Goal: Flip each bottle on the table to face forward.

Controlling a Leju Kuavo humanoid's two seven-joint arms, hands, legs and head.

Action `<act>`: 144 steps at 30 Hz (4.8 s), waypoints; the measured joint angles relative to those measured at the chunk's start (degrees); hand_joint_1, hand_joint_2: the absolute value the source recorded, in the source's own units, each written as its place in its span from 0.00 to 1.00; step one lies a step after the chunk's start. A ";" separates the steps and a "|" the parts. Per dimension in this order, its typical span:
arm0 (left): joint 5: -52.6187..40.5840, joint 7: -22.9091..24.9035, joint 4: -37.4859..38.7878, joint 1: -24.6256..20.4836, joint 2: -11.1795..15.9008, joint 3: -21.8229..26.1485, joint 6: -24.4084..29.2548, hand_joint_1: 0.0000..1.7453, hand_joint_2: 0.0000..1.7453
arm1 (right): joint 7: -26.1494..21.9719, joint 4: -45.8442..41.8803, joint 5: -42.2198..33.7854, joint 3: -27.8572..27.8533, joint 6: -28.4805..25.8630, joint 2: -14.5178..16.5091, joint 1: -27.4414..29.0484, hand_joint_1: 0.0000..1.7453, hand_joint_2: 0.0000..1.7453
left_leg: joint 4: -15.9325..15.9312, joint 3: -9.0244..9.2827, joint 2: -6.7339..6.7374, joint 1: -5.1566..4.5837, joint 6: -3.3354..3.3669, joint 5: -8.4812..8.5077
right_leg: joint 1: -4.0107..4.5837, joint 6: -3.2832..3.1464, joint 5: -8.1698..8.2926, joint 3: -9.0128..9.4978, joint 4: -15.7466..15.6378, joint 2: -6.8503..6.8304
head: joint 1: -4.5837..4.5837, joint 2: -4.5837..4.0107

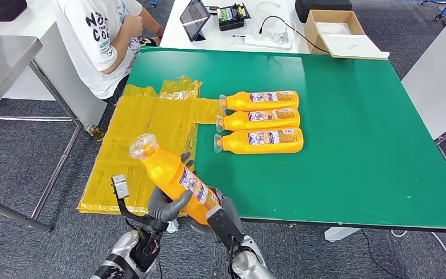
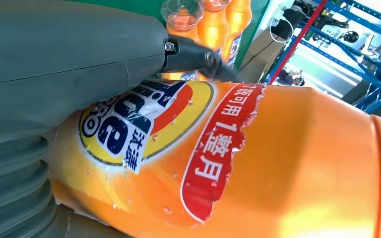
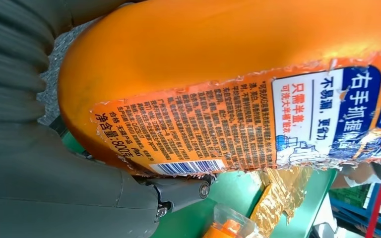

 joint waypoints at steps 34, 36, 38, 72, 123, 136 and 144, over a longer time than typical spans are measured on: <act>-8.09 -3.45 -5.37 -0.46 -0.02 4.68 11.66 1.00 1.00 | 1.48 -14.98 -5.00 -0.46 2.59 -1.95 3.79 0.00 0.00 | 0.00 0.01 0.00 0.00 0.00 0.00 | 0.00 0.00 0.01 0.00 0.00 0.00 | 0.00 0.00; -7.96 -3.69 -6.11 -1.05 0.03 5.69 12.37 1.00 1.00 | 1.58 -18.01 -5.26 -0.61 2.94 -2.43 4.49 0.00 0.00 | 0.00 0.01 0.00 0.00 0.00 0.00 | 0.00 0.00 0.01 0.00 0.00 0.00 | 0.01 0.00; -7.84 -3.74 -6.66 -1.64 0.13 6.49 12.61 1.00 1.00 | 1.67 -20.27 -5.38 -0.73 3.13 -2.81 5.03 0.00 0.00 | 0.00 0.01 -0.01 0.00 0.00 0.01 | 0.00 0.00 0.01 0.01 0.00 0.00 | 0.01 0.00; -96.74 9.21 28.39 -31.23 8.06 3.51 45.58 1.00 1.00 | -1.06 -50.39 -10.80 1.65 -10.41 -5.21 10.24 0.00 1.00 | 0.01 0.03 0.02 0.00 -0.03 0.08 | 0.00 0.01 0.05 0.00 0.05 0.03 | 0.01 0.00; -80.34 -1.94 38.41 -32.57 11.13 10.68 20.05 0.00 0.00 | -0.71 -39.07 -10.43 1.49 -2.95 -3.66 7.78 0.00 1.00 | -0.01 0.40 -0.05 0.00 -0.07 0.14 | 0.00 -0.02 0.04 0.44 0.04 -0.01 | 0.01 0.00; -43.39 -16.43 18.26 -23.53 3.26 24.12 50.19 0.00 1.00 | 2.98 -37.55 -4.83 1.84 -3.78 -3.85 7.80 0.00 1.00 | 0.00 0.24 0.00 -0.01 -0.07 0.09 | -0.01 -0.01 0.04 0.23 0.03 0.01 | 0.02 0.00; -31.26 -16.46 -8.24 -11.94 0.43 20.63 56.13 0.00 1.00 | 11.94 -34.66 7.50 1.45 -6.26 -8.49 6.16 0.00 1.00 | 0.00 0.18 -0.02 -0.03 -0.06 0.07 | -0.03 -0.01 0.03 0.19 0.00 0.00 | 0.01 0.00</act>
